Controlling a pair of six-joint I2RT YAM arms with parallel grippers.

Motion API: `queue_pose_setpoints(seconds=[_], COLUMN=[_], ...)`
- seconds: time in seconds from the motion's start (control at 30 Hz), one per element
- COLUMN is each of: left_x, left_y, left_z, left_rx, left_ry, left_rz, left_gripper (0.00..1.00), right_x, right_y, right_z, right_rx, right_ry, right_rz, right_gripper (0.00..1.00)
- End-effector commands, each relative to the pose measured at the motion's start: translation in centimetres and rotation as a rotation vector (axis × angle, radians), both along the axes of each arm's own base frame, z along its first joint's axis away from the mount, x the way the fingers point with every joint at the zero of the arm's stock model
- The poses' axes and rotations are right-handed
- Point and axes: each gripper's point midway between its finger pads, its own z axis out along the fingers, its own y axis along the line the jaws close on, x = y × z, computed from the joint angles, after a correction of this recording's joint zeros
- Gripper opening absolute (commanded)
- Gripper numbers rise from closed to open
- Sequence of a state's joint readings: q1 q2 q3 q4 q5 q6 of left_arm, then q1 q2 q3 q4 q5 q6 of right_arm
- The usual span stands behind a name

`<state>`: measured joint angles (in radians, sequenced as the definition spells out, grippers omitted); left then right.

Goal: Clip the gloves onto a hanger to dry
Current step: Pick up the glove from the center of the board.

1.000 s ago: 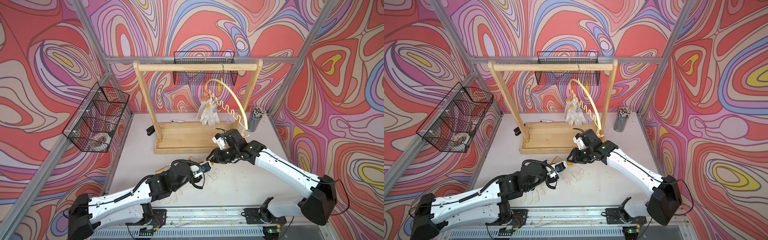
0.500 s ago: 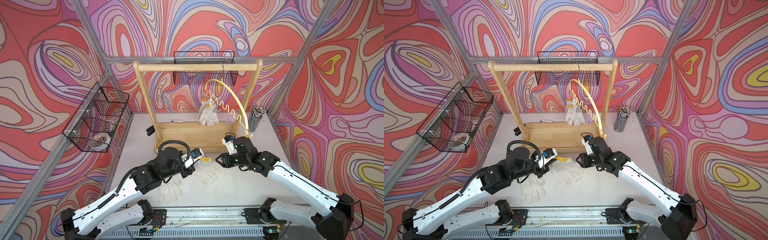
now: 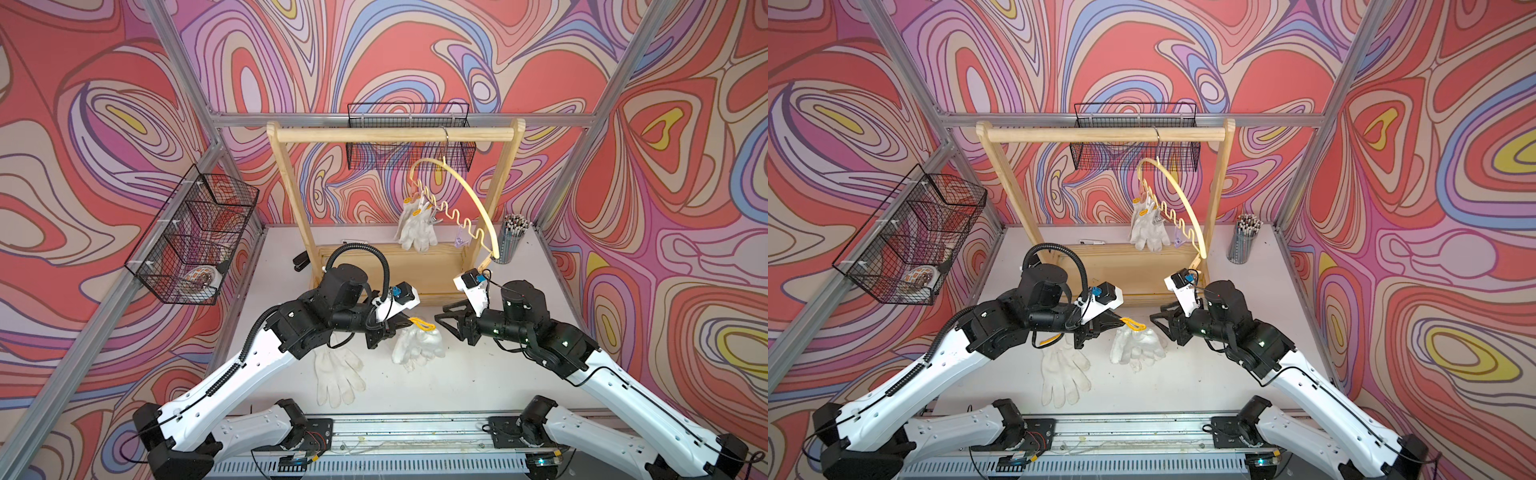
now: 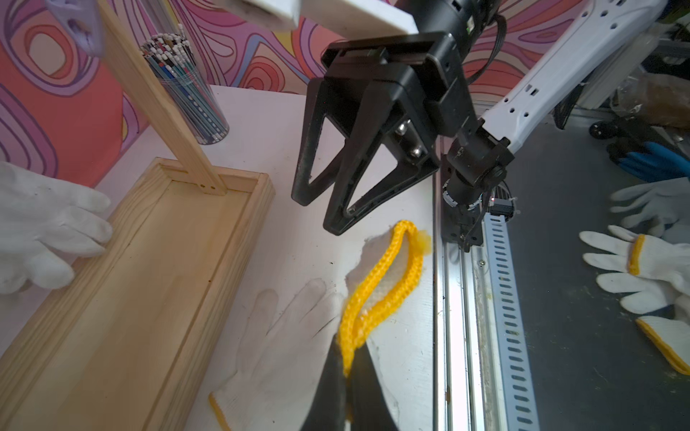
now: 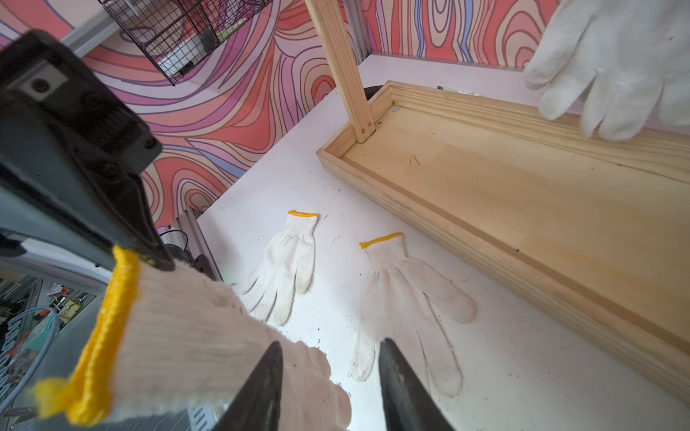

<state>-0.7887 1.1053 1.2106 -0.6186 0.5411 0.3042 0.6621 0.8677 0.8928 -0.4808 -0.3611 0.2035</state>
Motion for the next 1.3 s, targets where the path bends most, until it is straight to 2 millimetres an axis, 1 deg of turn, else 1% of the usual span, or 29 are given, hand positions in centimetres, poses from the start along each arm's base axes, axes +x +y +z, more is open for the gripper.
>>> queue_pose_setpoints(seconds=[0.0,0.17,0.37,0.53,0.63,0.77,0.87,1.0,1.07,1.13,1.27], left_x=[-1.0,0.2,0.3,-0.1,-0.4,-0.4,-0.3,0.0,0.1,0.2,0.1], left_y=[0.3,0.9,0.8,0.9,0.9,0.8,0.6,0.6,0.6,0.7,0.8], left_z=[1.1,2.3,3.6,3.6,3.6,3.3,3.1,3.0,3.0,3.0,2.9], left_rx=[-0.034,-0.098,-0.131,-0.106,-0.105,-0.096,-0.094,-0.093,-0.093,-0.094,-0.094], left_ry=[0.051,0.088,0.126,0.144,0.151,0.167,0.177,0.181,0.179,0.179,0.185], left_rz=[-0.069,-0.061,-0.112,-0.138,-0.154,-0.159,-0.166,-0.163,-0.162,-0.158,-0.161], left_gripper=[0.00,0.00,0.00,0.00,0.00,0.00,0.00,0.00,0.00,0.00,0.00], right_x=[-0.8,-1.4,-1.6,-1.4,-1.1,-1.2,-1.6,-2.4,-2.8,-2.9,-3.1], right_y=[-0.4,-1.2,0.3,1.0,1.4,2.4,3.1,3.7,3.9,3.8,3.7], right_z=[-1.0,0.1,1.8,3.5,3.9,4.9,5.5,5.6,5.5,5.6,6.2], right_rx=[-0.022,-0.010,0.005,0.000,-0.013,0.003,0.022,0.035,0.037,0.037,0.048], right_ry=[0.006,-0.034,-0.074,-0.153,-0.170,-0.182,-0.180,-0.160,-0.152,-0.155,-0.178], right_rz=[0.019,0.014,0.104,0.159,0.184,0.239,0.296,0.366,0.386,0.390,0.391], right_gripper=[0.44,0.45,0.47,0.48,0.49,0.49,0.48,0.46,0.44,0.39,0.23])
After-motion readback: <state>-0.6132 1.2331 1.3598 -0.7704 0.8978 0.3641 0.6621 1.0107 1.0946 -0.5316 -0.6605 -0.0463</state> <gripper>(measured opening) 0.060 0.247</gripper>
